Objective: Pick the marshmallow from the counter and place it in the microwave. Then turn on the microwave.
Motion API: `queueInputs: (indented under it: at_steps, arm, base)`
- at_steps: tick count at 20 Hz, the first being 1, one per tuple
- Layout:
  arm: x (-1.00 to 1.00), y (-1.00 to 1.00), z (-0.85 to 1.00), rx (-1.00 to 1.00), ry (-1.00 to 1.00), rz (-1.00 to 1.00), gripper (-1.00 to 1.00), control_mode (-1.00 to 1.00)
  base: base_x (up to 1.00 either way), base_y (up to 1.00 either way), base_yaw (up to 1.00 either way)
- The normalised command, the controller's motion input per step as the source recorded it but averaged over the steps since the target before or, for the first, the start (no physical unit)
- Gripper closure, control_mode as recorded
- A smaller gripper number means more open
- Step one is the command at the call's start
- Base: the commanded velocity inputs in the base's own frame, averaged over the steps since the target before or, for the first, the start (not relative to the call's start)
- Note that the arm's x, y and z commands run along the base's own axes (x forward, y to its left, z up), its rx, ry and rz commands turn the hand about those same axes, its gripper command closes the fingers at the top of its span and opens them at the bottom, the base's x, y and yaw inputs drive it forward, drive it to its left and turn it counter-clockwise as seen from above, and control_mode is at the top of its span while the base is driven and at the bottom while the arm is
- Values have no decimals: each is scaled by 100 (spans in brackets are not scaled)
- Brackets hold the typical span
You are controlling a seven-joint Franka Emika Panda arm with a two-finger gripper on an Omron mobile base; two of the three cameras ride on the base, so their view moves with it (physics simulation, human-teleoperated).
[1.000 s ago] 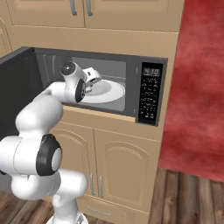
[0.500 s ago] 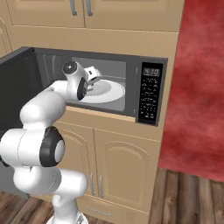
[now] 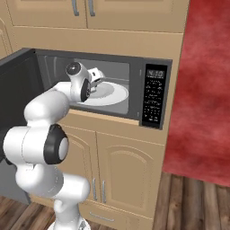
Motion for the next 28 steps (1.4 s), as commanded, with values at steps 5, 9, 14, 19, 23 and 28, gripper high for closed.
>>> queueInputs:
  at_steps: [5,9,14,19,23,28]
  arm:
    - [11,2,-11,0,1,0,-100,-100]
    - [10,0,-2,0,0,0,-100,-100]
    - [6,0,0,0,0,0,-100,-100]
    - [-1,0,0,0,0,0,-100,-100]
    - [-9,0,0,0,0,-2,-100,-100]
    - [-18,0,0,0,0,-3,-100,-100]
  base:
    - [0,0,0]
    - [0,0,0]
    - [0,0,0]
    - [0,0,0]
    - [0,0,0]
    - [0,0,0]
